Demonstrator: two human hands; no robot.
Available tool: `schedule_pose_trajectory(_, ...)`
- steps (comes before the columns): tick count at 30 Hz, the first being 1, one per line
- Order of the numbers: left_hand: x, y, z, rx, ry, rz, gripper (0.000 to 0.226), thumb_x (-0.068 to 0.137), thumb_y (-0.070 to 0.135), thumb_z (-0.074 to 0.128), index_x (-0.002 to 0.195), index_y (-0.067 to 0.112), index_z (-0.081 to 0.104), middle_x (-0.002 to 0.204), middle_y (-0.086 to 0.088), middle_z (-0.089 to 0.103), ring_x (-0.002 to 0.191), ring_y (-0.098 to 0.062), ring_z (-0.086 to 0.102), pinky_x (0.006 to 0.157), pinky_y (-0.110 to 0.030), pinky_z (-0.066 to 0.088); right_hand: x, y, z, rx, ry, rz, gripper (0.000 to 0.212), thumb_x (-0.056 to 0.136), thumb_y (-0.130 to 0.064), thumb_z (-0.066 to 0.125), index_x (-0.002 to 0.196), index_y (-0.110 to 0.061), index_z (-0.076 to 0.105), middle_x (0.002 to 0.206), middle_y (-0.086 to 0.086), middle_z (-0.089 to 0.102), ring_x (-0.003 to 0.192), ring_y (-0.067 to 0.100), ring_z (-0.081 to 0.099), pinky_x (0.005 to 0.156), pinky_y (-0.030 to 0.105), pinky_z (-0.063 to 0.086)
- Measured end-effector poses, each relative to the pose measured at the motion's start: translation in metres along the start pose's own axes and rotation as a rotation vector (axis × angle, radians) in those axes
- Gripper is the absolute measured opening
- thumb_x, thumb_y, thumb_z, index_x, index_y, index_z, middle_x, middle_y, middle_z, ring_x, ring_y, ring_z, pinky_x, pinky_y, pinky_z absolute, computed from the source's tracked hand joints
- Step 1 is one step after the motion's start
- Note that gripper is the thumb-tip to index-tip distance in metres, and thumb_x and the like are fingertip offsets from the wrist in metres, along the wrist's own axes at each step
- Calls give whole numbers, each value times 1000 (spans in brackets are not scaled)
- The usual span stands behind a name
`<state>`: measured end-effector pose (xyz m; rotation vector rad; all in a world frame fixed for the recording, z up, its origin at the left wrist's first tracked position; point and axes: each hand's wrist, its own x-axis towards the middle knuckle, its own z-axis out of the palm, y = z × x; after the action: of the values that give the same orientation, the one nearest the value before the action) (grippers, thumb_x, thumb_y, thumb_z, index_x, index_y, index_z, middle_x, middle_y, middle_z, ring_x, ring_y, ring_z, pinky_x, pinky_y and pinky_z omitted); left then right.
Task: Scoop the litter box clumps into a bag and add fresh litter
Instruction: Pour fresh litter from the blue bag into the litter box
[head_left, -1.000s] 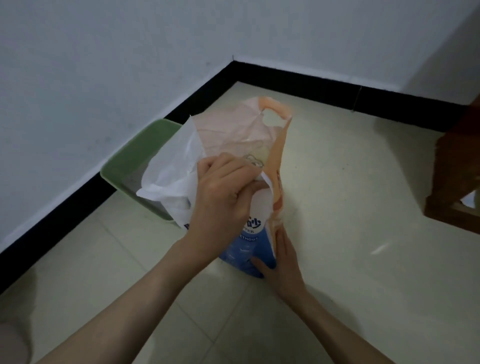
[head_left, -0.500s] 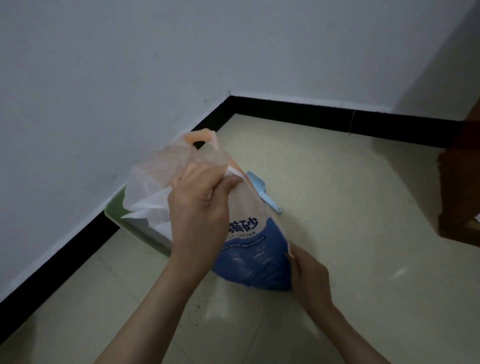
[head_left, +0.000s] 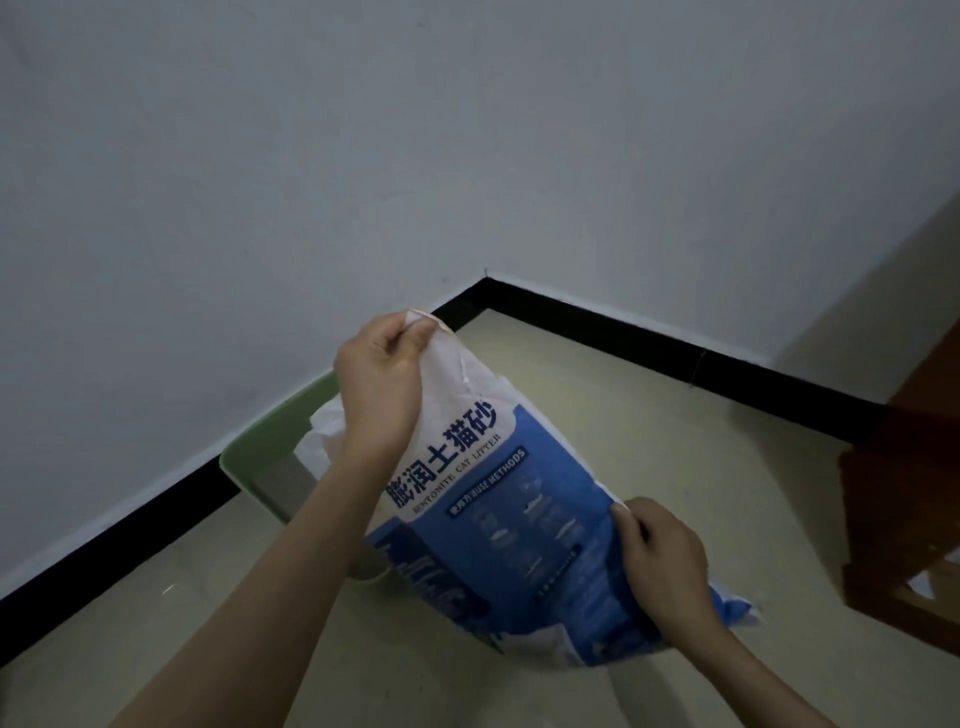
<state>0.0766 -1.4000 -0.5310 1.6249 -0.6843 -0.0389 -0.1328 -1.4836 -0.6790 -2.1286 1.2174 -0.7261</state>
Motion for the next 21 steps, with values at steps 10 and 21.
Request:
schedule_pose_trajectory(10, 49, -22, -39, -188, 48, -185, 15, 90, 18, 58, 78, 18, 68, 72, 6, 58, 65, -5, 49, 63, -17, 46, 49, -65, -22, -170, 92, -31, 35, 96, -24, 42, 72, -3, 55, 65, 7, 57, 61, 22, 50, 54, 30, 30)
schedule_pose_trajectory(21, 50, -80, -57, 37, -9, -340, 17, 88, 22, 59, 72, 22, 66, 81, -13, 65, 80, -33, 60, 82, -54, 53, 51, -49, 30, -255, 71, -12, 34, 97, -24, 44, 71, -6, 58, 65, 5, 57, 59, 20, 49, 55, 28, 30)
